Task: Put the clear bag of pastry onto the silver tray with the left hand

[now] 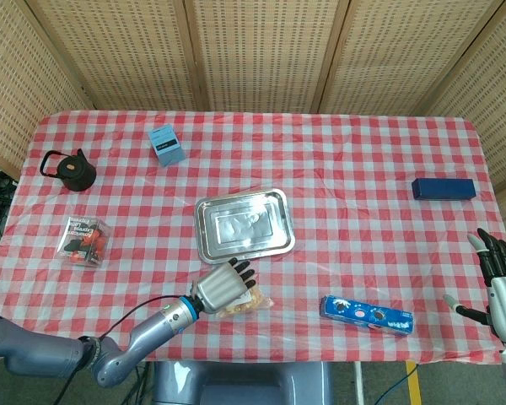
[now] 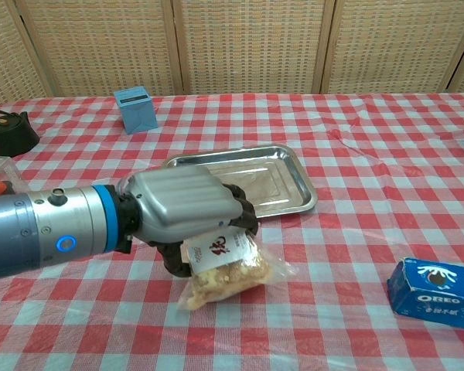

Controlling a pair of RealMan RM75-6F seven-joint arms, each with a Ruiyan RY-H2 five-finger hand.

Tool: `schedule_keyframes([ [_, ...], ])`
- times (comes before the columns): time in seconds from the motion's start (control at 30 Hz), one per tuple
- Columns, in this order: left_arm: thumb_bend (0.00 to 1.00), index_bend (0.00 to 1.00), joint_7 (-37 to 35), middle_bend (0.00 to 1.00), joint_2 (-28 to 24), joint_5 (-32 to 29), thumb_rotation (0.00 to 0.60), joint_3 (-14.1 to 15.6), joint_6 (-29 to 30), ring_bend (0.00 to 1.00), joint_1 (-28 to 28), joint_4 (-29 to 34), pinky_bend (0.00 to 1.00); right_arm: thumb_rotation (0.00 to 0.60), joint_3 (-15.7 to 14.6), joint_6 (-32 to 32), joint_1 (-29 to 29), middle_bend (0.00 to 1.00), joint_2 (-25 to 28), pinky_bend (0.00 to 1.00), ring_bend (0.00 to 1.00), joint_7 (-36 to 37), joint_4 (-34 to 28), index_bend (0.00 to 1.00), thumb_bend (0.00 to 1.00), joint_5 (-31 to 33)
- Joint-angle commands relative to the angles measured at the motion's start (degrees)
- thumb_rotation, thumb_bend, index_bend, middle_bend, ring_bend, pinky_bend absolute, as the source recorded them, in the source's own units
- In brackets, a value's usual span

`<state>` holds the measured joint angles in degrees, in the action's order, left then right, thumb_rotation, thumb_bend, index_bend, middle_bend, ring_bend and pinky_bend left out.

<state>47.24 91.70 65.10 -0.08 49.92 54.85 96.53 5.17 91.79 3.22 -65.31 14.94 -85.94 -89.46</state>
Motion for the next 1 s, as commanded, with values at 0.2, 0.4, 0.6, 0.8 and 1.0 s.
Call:
schedule_keyframes([
  [0.2,0.37,0.46,-7.01,0.18,-5.93,2.90,0.600,-3.12,3.69,0.13,-1.57,0.83,0.26,0.600,-0.16,-0.21,0.07,0.00,-0.05,0.00,0.00,-0.35,-0.15,0.04,0.06,-0.21],
  [0.4,0.36,0.46,-11.14,0.17,-7.62,2.15,0.600,-6.73,3.47,0.13,-0.77,-3.15,0.26,0.600,-0.21,-1.08,0.30,0.00,-0.14,0.00,0.00,-0.36,-0.03,0.04,0.06,0.21],
  [0.6,0.36,0.46,-12.74,0.17,-5.96,-0.78,0.600,-9.93,-0.38,0.13,2.59,-9.34,0.26,0.600,-0.09,-2.13,0.67,0.00,-0.13,0.00,0.00,0.27,0.24,0.04,0.06,0.81],
  [0.8,0.36,0.45,-13.73,0.15,-3.24,-2.63,0.600,-11.71,-2.81,0.12,5.22,-14.14,0.26,0.600,0.03,-3.10,0.95,0.00,-0.11,0.00,0.00,0.79,0.59,0.04,0.06,1.50],
  [1.0,0.36,0.45,-14.06,0.14,0.46,-4.02,0.600,-12.55,-6.37,0.12,8.75,-19.92,0.25,0.600,0.40,-4.57,1.36,0.00,-0.04,0.00,0.00,2.04,1.27,0.04,0.06,2.83],
])
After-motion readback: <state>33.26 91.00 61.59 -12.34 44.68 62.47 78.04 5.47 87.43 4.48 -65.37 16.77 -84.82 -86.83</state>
